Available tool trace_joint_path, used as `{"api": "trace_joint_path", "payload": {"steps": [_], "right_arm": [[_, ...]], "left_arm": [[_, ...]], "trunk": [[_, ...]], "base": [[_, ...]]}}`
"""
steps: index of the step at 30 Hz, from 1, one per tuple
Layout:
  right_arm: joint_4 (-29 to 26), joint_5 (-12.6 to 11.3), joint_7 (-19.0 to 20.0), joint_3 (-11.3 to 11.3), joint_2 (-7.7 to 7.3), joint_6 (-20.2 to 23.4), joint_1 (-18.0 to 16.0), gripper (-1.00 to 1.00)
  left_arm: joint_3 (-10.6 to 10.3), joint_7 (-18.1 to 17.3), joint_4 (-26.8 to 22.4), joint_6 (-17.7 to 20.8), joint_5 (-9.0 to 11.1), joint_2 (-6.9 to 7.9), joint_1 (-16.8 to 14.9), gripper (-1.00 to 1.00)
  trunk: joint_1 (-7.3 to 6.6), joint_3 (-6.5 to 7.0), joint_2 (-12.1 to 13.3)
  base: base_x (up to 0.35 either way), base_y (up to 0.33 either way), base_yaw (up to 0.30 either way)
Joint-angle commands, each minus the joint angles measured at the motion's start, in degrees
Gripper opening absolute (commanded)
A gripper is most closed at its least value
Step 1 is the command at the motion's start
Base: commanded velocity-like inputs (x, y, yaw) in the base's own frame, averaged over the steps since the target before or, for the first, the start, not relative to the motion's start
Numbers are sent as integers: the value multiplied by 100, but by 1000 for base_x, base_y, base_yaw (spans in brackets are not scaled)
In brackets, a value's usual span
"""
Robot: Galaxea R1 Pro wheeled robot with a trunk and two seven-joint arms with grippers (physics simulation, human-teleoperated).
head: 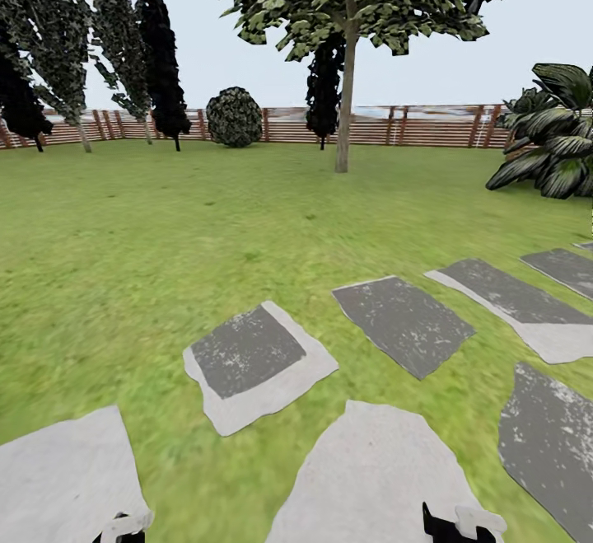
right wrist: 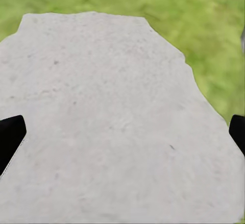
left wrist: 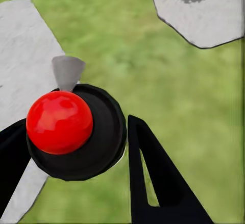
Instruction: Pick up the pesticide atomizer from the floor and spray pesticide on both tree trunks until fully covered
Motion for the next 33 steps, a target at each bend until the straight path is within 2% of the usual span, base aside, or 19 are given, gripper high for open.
{"api": "trace_joint_path", "payload": {"steps": [1,33], "right_arm": [[6,30,-15,-8,1,-17,-4,100],[6,30,-15,-8,1,-17,-4,100]], "left_arm": [[-9,-2,4,-18,39,1,-3,-100],[-9,-2,4,-18,39,1,-3,-100]], "trunk": [[2,-5,-2],[2,-5,-2]], "base": [[307,-102,-2],[308,-101,0]]}}
